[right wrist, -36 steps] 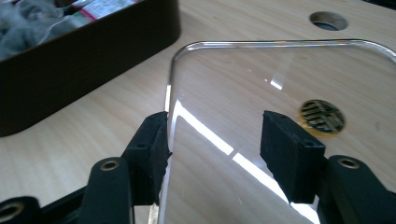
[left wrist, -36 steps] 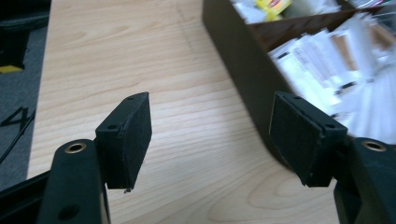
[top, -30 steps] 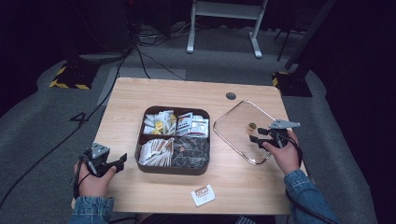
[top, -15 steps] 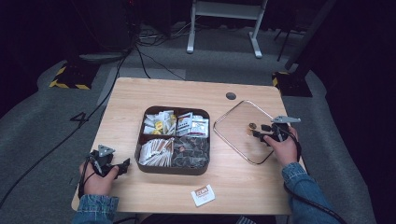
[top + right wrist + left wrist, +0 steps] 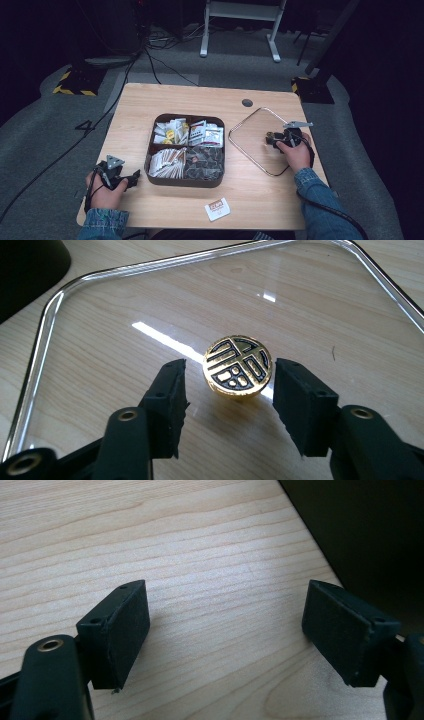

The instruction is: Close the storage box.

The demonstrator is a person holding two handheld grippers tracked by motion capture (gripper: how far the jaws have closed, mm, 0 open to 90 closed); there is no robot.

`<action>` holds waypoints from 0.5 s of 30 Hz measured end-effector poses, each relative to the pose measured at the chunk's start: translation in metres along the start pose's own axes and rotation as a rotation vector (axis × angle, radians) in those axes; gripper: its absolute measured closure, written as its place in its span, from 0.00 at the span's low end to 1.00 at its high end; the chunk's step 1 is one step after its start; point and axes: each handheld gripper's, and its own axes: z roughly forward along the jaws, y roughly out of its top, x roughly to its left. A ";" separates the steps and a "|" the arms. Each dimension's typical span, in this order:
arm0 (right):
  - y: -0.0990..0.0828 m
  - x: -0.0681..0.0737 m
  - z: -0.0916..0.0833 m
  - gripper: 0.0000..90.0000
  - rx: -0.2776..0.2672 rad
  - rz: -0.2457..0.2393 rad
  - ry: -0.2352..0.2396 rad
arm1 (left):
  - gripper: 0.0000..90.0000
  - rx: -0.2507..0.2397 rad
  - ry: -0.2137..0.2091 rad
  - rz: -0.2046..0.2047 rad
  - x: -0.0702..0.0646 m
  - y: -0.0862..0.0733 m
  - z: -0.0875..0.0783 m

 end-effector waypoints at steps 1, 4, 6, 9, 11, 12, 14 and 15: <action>0.001 0.000 0.002 0.55 0.007 -0.003 -0.003 | 0.22 0.000 0.000 0.001 0.000 0.000 0.000; 0.004 0.002 0.008 0.57 0.020 -0.023 -0.020 | 0.22 0.000 0.000 0.002 0.000 0.000 0.000; 0.004 0.003 0.012 0.58 0.030 -0.023 -0.026 | 0.22 0.000 0.000 0.004 0.000 0.000 0.000; 0.003 0.004 0.016 0.61 0.007 -0.027 -0.048 | 0.22 0.000 0.000 0.005 0.000 0.000 0.000; 0.003 0.005 0.017 0.65 0.001 -0.043 -0.064 | 0.22 0.001 0.000 0.004 0.000 0.000 0.000; 0.003 0.005 0.017 0.65 -0.001 -0.049 -0.065 | 0.22 0.001 0.000 0.005 0.000 0.000 0.000; 0.003 0.004 0.017 0.65 -0.005 -0.047 -0.060 | 0.22 0.001 0.000 0.005 0.000 0.000 0.000; 0.003 0.004 0.017 0.65 -0.007 -0.041 -0.060 | 0.22 0.001 0.000 0.004 0.000 0.000 0.000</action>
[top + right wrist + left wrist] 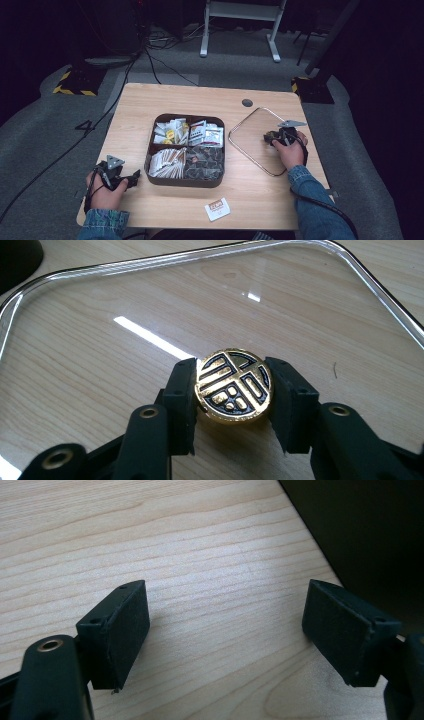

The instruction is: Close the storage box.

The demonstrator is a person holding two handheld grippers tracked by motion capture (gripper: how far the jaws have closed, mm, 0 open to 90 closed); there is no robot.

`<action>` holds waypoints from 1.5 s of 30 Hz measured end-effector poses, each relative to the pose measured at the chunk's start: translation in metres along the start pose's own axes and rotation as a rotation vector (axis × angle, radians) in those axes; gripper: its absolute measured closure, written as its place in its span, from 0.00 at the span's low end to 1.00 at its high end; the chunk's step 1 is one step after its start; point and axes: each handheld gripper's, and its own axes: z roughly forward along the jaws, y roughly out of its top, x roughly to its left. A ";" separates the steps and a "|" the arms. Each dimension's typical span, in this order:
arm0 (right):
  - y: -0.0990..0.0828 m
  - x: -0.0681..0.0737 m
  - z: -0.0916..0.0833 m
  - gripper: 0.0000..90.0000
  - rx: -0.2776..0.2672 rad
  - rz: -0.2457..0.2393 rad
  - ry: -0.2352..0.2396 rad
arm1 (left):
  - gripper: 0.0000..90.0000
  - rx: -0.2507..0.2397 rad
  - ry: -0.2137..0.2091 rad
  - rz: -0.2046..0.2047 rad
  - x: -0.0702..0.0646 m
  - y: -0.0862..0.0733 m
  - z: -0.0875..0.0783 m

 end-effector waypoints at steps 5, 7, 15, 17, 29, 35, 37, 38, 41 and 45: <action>0.001 0.000 0.000 0.65 0.002 0.004 -0.006 | 0.22 0.000 0.000 0.001 0.000 0.000 0.000; 0.002 0.001 -0.001 0.65 0.015 -0.008 -0.007 | 0.22 0.000 0.000 0.001 0.000 0.000 0.000; 0.007 0.001 -0.010 0.65 -0.005 0.001 0.020 | 0.22 0.000 0.000 0.002 0.000 0.000 0.000; 0.010 0.001 -0.014 0.65 -0.016 -0.001 0.025 | 0.22 0.000 0.001 0.002 0.000 0.000 0.000; 0.030 0.005 -0.041 0.65 -0.078 -0.002 0.060 | 0.22 0.001 0.001 0.003 0.000 0.000 0.000; 0.041 0.010 -0.053 0.65 -0.108 -0.021 0.072 | 0.22 0.000 0.000 0.003 0.000 0.000 0.000; 0.044 0.013 -0.056 0.65 -0.117 -0.030 0.074 | 0.22 0.003 0.000 0.004 0.000 0.001 0.000; 0.046 0.014 -0.057 0.65 -0.122 -0.030 0.079 | 0.22 0.000 0.002 0.003 -0.001 0.001 0.001; 0.052 0.018 -0.060 0.65 -0.133 -0.031 0.096 | 0.22 0.000 0.002 0.006 -0.001 0.001 0.001; 0.060 0.026 -0.063 0.65 -0.140 -0.049 0.108 | 0.22 0.000 0.001 0.005 -0.001 0.001 0.001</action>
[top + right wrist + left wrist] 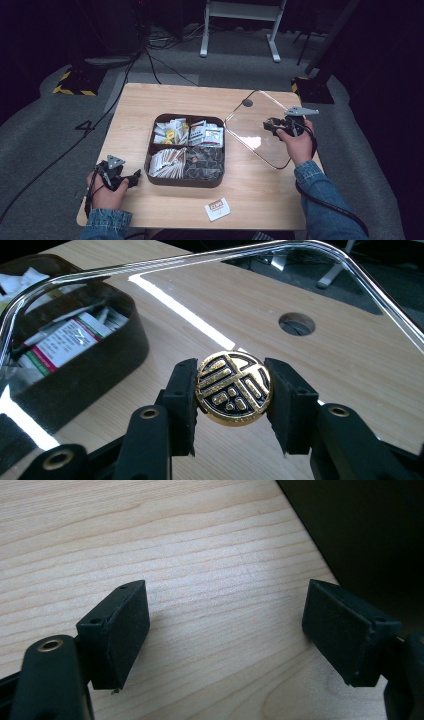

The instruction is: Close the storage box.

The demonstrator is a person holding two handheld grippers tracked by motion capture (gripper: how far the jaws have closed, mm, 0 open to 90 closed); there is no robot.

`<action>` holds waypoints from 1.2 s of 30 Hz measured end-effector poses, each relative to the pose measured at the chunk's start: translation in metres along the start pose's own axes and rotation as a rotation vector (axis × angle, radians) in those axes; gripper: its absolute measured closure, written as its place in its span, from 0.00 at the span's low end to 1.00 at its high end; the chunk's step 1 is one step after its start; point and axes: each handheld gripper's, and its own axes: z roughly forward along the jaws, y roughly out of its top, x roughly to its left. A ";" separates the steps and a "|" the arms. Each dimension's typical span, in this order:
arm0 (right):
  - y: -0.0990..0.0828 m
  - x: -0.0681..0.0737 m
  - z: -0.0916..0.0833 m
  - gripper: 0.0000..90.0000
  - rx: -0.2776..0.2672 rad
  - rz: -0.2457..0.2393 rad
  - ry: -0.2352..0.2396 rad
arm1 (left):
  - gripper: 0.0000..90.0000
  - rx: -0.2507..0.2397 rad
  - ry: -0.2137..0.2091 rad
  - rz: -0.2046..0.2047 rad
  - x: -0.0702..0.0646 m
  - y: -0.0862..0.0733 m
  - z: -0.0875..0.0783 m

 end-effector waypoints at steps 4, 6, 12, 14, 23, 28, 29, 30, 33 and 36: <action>0.010 0.010 0.000 0.65 -0.008 -0.011 0.031 | 0.22 0.000 0.000 0.000 0.000 0.000 0.000; 0.015 0.017 0.001 0.65 -0.008 -0.025 0.048 | 0.22 0.000 0.000 0.000 0.000 0.000 0.000; 0.031 0.037 0.007 0.65 -0.009 -0.073 0.094 | 0.22 0.000 0.000 0.000 0.000 0.000 0.000; 0.035 0.042 0.009 0.65 -0.008 -0.082 0.110 | 0.22 0.000 0.000 0.000 0.000 0.000 0.000; 0.055 0.073 0.023 0.65 0.003 -0.143 0.184 | 0.22 0.000 -0.001 0.000 0.000 0.000 0.000; 0.063 0.092 0.032 0.65 0.021 -0.190 0.216 | 0.22 0.000 -0.003 -0.001 0.000 0.000 0.000; 0.064 0.095 0.034 0.65 0.024 -0.198 0.217 | 0.22 -0.002 -0.005 -0.004 0.000 0.000 0.000; 0.065 0.098 0.035 0.65 0.027 -0.205 0.225 | 0.22 -0.002 -0.006 -0.002 0.000 0.000 0.000; 0.069 0.108 0.040 0.65 0.031 -0.220 0.246 | 0.21 -0.001 -0.007 0.000 0.001 0.001 0.001; 0.072 0.120 0.046 0.65 0.036 -0.238 0.272 | 0.20 0.002 -0.013 0.003 0.001 0.002 0.002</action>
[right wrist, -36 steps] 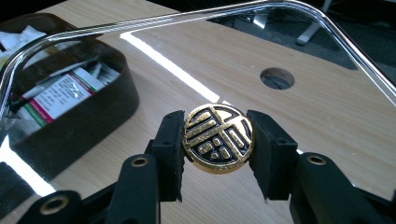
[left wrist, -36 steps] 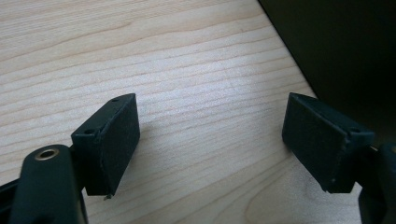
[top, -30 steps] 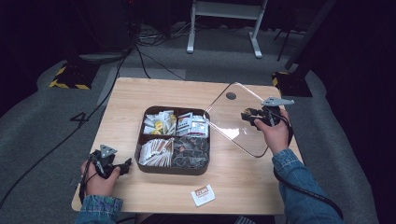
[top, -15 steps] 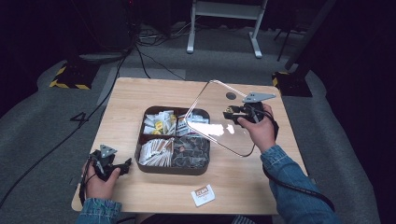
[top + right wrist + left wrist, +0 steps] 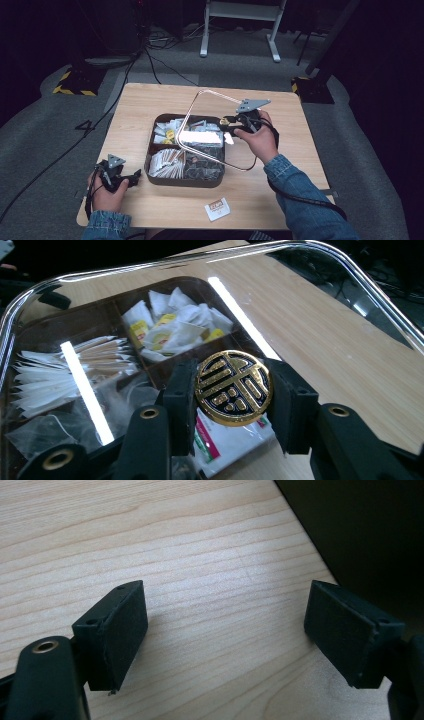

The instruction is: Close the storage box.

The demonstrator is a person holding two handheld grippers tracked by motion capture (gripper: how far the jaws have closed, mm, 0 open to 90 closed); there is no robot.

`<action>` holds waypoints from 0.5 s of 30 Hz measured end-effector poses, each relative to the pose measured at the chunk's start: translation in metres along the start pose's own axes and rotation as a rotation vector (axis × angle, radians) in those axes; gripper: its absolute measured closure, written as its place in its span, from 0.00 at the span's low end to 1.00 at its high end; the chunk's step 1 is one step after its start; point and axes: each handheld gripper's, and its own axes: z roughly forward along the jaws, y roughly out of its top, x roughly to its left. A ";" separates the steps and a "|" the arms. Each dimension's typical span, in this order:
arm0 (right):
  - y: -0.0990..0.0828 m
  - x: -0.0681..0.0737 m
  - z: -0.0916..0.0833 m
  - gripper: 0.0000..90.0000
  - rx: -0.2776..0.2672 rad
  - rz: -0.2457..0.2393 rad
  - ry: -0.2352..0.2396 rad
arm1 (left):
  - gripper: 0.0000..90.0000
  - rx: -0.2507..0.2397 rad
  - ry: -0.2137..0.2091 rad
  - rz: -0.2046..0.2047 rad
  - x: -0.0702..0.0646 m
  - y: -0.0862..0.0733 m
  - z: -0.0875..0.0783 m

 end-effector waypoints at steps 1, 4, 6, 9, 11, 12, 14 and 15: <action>0.001 0.002 0.002 0.65 0.002 -0.005 0.006 | 0.20 0.000 0.000 -0.002 0.000 0.000 0.000; 0.006 0.009 0.011 0.65 0.014 -0.022 0.023 | 0.19 0.000 0.001 -0.001 0.000 0.001 0.001; 0.009 0.013 0.017 0.65 0.021 -0.030 0.034 | 0.19 0.000 0.000 0.001 0.000 0.001 0.001; 0.012 0.017 0.023 0.65 0.026 -0.042 0.053 | 0.19 0.003 -0.002 0.005 0.000 0.001 0.001; 0.014 0.021 0.029 0.65 0.031 -0.053 0.068 | 0.19 0.002 -0.002 0.004 0.000 0.001 0.001; 0.016 0.023 0.032 0.65 0.034 -0.056 0.074 | 0.19 0.002 -0.002 0.004 0.000 0.001 0.001; 0.018 0.025 0.036 0.65 0.039 -0.062 0.083 | 0.19 0.003 -0.002 0.005 0.000 0.001 0.001; 0.019 0.027 0.038 0.65 0.041 -0.064 0.087 | 0.19 0.003 -0.002 0.004 0.000 0.001 0.001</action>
